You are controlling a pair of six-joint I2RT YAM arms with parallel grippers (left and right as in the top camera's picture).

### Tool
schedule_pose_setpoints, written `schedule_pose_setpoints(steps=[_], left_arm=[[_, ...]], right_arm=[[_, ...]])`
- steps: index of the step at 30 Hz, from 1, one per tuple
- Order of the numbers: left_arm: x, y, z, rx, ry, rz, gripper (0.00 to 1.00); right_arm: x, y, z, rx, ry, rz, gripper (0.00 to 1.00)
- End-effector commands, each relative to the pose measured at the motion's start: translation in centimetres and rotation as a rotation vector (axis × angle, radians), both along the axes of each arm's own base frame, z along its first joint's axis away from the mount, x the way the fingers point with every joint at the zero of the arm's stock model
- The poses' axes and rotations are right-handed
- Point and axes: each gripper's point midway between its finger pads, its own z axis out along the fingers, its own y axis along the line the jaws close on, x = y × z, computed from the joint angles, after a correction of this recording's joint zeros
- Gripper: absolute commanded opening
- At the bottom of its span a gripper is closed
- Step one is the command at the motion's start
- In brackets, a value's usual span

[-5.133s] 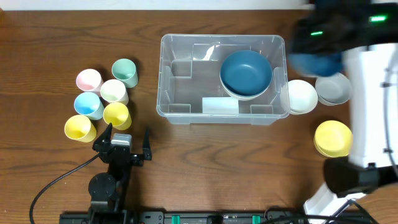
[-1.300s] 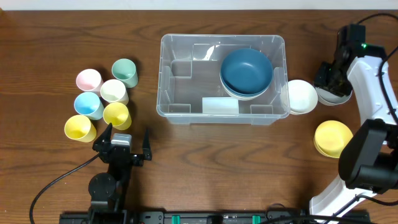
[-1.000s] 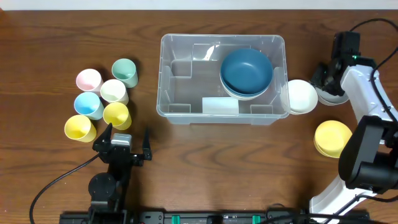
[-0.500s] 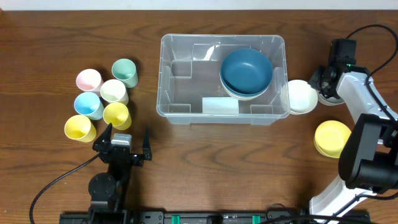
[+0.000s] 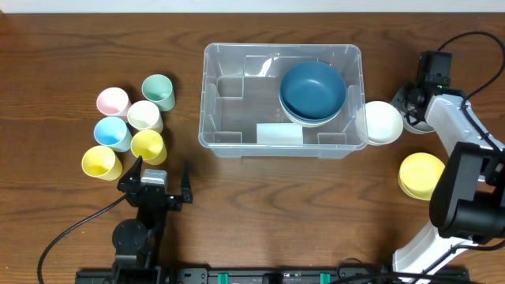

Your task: Pack container

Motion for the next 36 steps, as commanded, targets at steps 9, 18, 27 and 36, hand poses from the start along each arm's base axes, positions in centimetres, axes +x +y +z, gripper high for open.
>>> schedule_pose_setpoints(steps=[9, 18, 27, 36], left_arm=[[-0.1, -0.2, -1.5, 0.003, 0.045, -0.014, 0.98], [-0.1, -0.2, -1.5, 0.003, 0.045, -0.013, 0.98], [-0.1, -0.2, -1.5, 0.003, 0.045, -0.014, 0.98], [-0.1, -0.2, -1.5, 0.003, 0.045, -0.014, 0.98]], right_arm=[[-0.1, 0.5, -5.0, 0.048, 0.071, 0.01, 0.28], [-0.1, -0.7, -4.8, 0.022, 0.064, -0.003, 0.22], [-0.1, -3.6, -3.0, 0.017, 0.035, -0.062, 0.14], [1.2, -5.2, 5.7, -0.008, -0.082, -0.089, 0.01]])
